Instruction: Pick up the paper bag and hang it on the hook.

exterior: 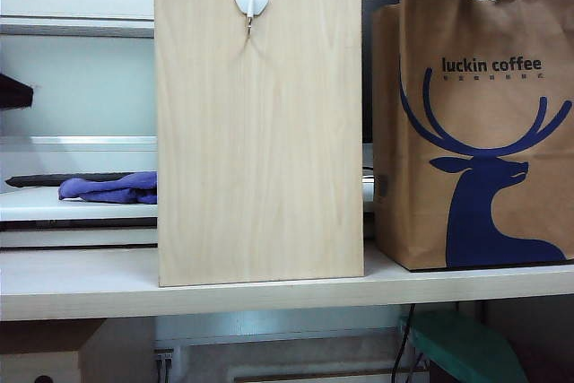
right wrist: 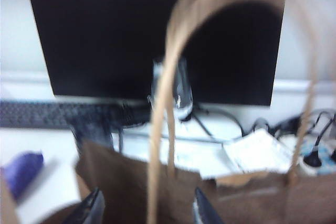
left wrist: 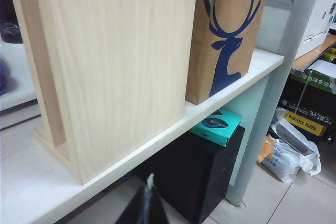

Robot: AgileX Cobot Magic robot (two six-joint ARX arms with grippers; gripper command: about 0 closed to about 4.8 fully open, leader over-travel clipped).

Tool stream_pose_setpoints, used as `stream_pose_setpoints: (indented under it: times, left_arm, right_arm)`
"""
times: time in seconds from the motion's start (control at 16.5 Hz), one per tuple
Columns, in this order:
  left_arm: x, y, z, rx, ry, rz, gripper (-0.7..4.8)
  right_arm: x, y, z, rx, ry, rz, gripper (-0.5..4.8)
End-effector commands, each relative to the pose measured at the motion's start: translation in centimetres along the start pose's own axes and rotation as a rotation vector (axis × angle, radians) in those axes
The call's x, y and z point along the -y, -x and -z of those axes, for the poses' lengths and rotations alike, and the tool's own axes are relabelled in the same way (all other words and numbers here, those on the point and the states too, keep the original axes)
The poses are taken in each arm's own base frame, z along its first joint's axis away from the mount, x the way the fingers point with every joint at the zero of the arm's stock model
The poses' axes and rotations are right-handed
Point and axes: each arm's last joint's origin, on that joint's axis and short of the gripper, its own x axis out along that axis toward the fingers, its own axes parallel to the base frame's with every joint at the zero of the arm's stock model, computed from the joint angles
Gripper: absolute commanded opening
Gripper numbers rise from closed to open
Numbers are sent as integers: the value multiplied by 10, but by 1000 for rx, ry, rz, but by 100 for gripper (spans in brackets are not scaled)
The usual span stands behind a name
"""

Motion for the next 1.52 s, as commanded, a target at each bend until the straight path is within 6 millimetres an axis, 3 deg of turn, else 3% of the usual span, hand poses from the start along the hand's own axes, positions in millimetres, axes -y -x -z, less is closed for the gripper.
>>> stream_pose_setpoints:
  times: [0.06,0.18,0.24,0.36,0.55,0.73,0.97,1.15,1.21,1.52]
  left_arm:
    - [0,0,-2,14,-5,4,-6]
    - [0,0,-2,14,-5,4,-6]
    - [0,0,-2,14,-5,4,-5]
    - [0,0,-2,14,-5,4,-6]
    - [0,0,-2,14,-5,4,-6]
    - [0,0,-2,14,-5,4,-6]
    - [0,0,-2,14,-5,3,-6]
    - [0,0,-2,14,-5,3,-6]
    - [0,0,-2,14,-5,2,-5]
    - [0,0,-2,14,-5,2,-5]
  right_arm:
    - [0,-15,9,28,3,1,202]
    - [0,-16,11,13,3,1,13]
    - [0,-15,10,17,3,-3,-6]
    - [0,-11,5,21,3,-4,-6]
    - [-5,17,-18,30,-3,-21,-6]
    - [-17,66,-38,-50,-50,-76,-6]
    - [-49,107,-42,-144,-83,-229,-6]
    - [-83,116,-37,-178,-81,-280,-6]
    - [-105,117,-31,-198,-60,-293,-6]
    - [-151,101,-7,-248,-44,-374,-7]
